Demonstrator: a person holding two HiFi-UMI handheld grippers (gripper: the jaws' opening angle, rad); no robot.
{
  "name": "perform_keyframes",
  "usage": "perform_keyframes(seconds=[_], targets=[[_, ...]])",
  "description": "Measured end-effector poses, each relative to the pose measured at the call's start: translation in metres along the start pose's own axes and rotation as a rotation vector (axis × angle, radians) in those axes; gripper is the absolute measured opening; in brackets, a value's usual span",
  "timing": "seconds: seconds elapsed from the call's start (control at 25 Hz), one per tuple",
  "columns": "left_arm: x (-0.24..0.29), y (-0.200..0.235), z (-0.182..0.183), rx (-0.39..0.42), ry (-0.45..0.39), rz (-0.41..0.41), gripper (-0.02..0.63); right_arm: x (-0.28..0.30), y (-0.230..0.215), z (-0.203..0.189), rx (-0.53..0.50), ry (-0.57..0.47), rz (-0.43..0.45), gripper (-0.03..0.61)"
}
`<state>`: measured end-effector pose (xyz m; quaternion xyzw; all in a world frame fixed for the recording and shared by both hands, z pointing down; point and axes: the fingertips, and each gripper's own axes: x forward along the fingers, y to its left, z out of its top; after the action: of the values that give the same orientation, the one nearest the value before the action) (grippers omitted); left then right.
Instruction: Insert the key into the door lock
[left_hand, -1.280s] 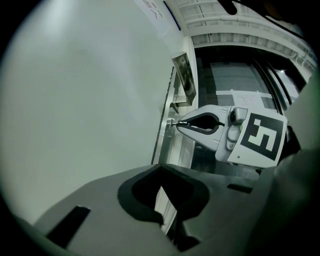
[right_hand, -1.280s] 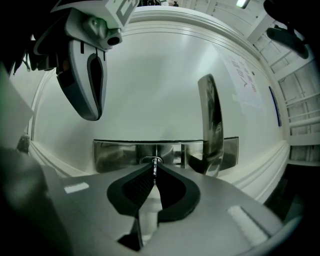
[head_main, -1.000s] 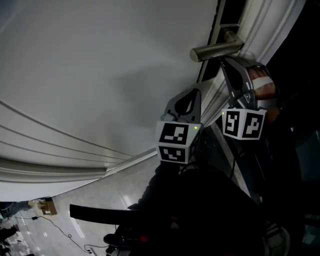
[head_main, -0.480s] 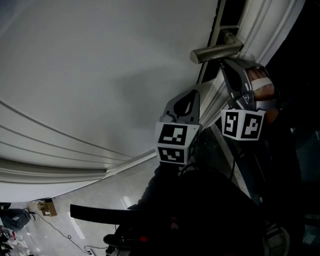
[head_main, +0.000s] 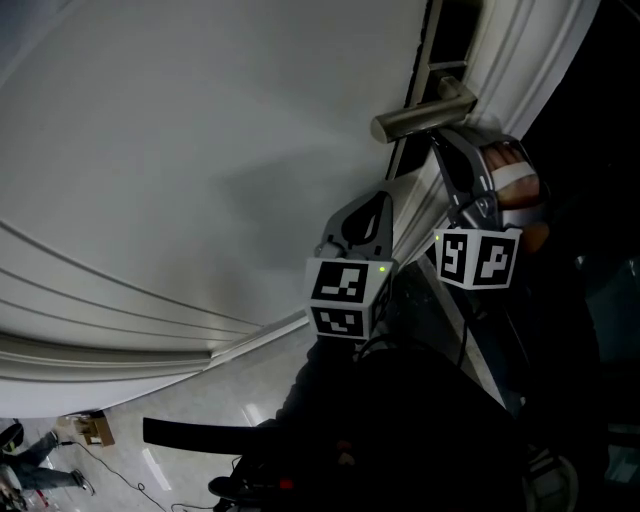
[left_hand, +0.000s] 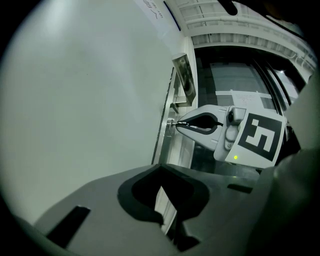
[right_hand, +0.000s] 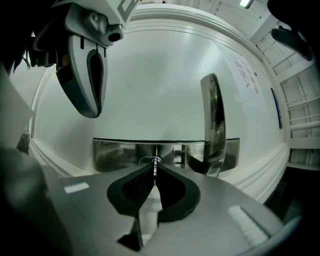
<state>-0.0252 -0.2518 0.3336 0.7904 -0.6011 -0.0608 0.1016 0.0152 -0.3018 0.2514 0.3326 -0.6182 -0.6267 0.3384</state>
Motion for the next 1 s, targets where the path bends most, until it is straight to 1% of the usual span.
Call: perform_keyframes(seconds=[0.52,1.0], targets=[[0.0011,0.0003,0.0000,-0.006,-0.001,-0.005,0.001,0.0050,-0.0018,0.0009,0.001,0.020,0.001,0.012],[0.0025,0.0027,-0.0018,-0.013,0.003,-0.005,0.001,0.0066,-0.0009,0.0008,0.013,0.015,0.003,0.012]])
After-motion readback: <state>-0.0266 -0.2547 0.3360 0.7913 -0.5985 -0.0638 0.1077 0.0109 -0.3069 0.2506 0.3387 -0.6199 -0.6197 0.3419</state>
